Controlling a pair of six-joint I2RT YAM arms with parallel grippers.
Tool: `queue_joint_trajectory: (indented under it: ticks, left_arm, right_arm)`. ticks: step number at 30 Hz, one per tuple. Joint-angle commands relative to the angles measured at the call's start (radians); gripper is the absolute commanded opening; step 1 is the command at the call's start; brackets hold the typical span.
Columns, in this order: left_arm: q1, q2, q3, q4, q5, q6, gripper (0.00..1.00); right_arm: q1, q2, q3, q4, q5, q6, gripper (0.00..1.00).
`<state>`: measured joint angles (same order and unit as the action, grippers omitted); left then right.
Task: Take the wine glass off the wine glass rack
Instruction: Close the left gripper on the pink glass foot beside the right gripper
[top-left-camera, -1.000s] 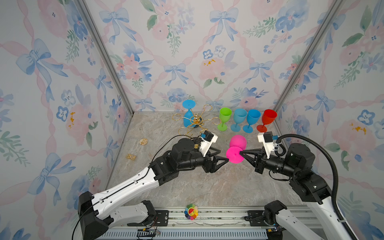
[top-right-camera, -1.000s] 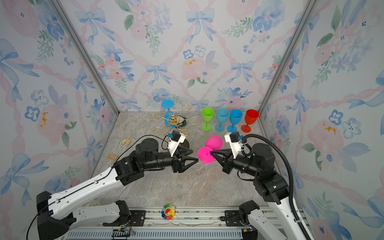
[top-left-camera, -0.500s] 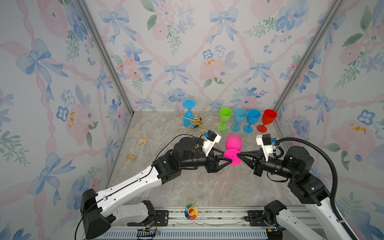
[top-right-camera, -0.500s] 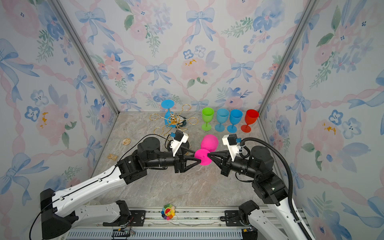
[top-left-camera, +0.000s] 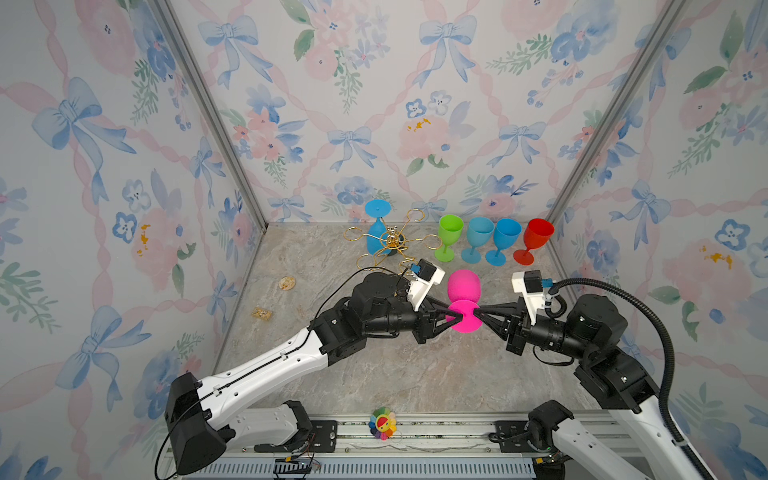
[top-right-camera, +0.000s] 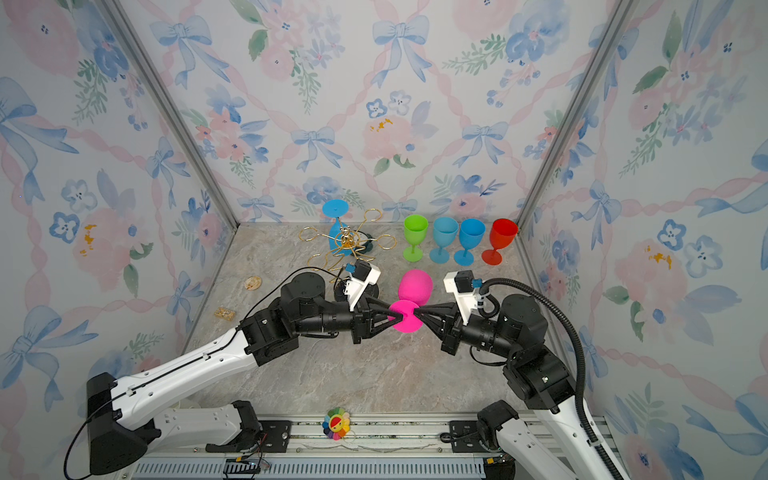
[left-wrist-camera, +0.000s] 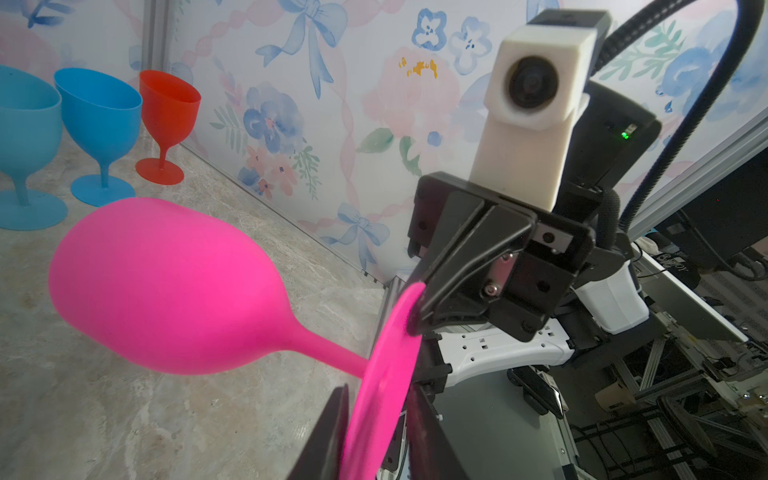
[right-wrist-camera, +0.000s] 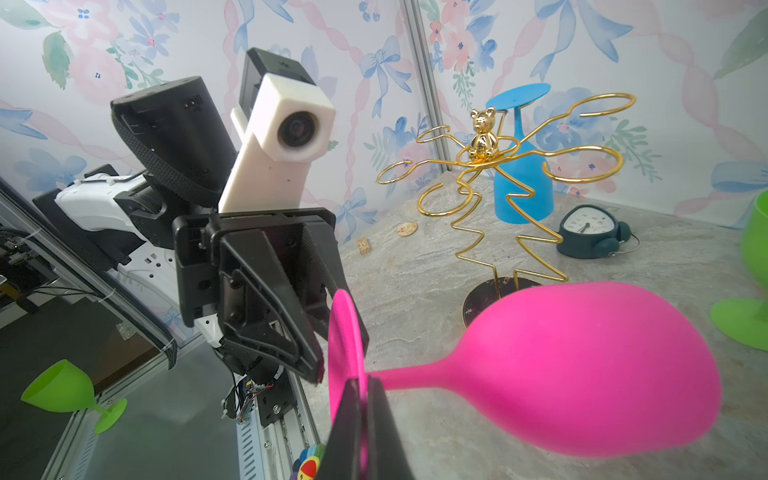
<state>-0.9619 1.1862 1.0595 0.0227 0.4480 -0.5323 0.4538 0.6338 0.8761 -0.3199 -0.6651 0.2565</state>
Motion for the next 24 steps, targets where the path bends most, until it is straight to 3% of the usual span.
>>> queue_joint_trajectory:
  ticks: [1, 16, 20, 21, 23, 24]
  left_arm:
    - [-0.008, 0.002, 0.025, 0.046, 0.059, 0.0, 0.21]
    - [-0.007, -0.001, 0.007, 0.056, 0.069, 0.007, 0.01]
    - [-0.007, 0.007, 0.003, 0.055, 0.089, 0.009, 0.0]
    - [-0.007, 0.009, 0.001, 0.054, 0.091, 0.008, 0.0]
    - [-0.007, 0.009, -0.001, 0.055, 0.093, 0.012, 0.0]
    - [-0.008, 0.01, -0.004, 0.054, 0.093, 0.012, 0.0]
  right_arm:
    - [0.008, -0.003, -0.013, 0.025, 0.037, -0.02, 0.0]
    - [0.008, -0.002, 0.006, -0.018, 0.057, -0.029, 0.14]
    - [0.008, -0.003, 0.011, -0.029, 0.058, -0.031, 0.19]
    - [0.008, -0.005, 0.011, -0.031, 0.058, -0.031, 0.22]
    - [0.009, -0.005, 0.009, -0.036, 0.064, -0.032, 0.41]
    - [0.008, -0.006, 0.009, -0.036, 0.066, -0.032, 0.46]
